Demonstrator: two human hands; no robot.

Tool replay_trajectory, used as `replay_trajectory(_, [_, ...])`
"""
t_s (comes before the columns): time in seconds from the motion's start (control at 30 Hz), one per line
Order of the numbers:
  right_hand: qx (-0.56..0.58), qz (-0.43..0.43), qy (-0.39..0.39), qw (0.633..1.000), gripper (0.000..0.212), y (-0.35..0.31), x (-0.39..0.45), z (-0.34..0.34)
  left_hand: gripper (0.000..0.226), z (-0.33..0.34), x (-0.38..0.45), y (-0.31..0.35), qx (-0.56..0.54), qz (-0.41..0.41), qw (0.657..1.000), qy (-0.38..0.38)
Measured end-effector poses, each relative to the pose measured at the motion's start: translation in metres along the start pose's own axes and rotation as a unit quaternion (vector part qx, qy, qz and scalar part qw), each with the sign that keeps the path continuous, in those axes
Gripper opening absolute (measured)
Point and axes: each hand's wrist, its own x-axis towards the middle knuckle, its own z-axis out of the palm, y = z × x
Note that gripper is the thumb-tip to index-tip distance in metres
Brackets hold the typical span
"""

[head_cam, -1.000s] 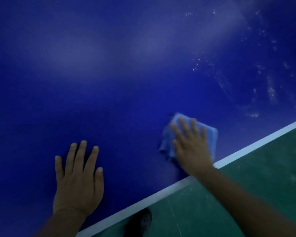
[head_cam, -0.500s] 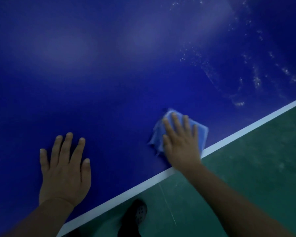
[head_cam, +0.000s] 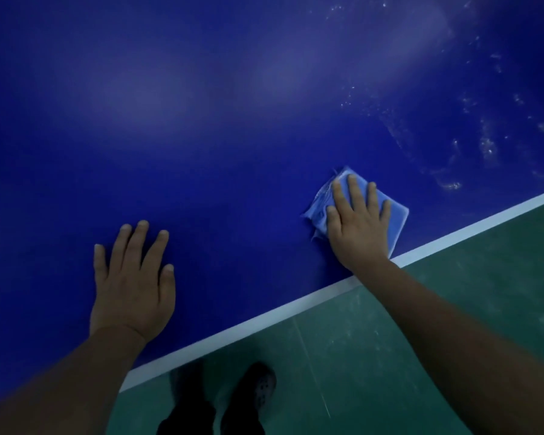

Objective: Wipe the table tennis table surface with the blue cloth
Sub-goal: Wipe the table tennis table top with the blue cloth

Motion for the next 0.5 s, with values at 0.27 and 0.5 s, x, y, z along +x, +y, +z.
replay_trajectory(0.27, [-0.026, -0.13, -0.024, 0.991, 0.061, 0.024, 0.019, -0.004, 0.064, -0.002, -0.003, 0.0, -0.003, -0.016, 1.0, -0.02])
replay_trajectory(0.5, [-0.036, -0.209, -0.051, 0.976, 0.055, 0.04, 0.071, -0.017, 0.06, -0.01, 0.058, 0.046, -0.03, -0.019, 0.999, -0.003])
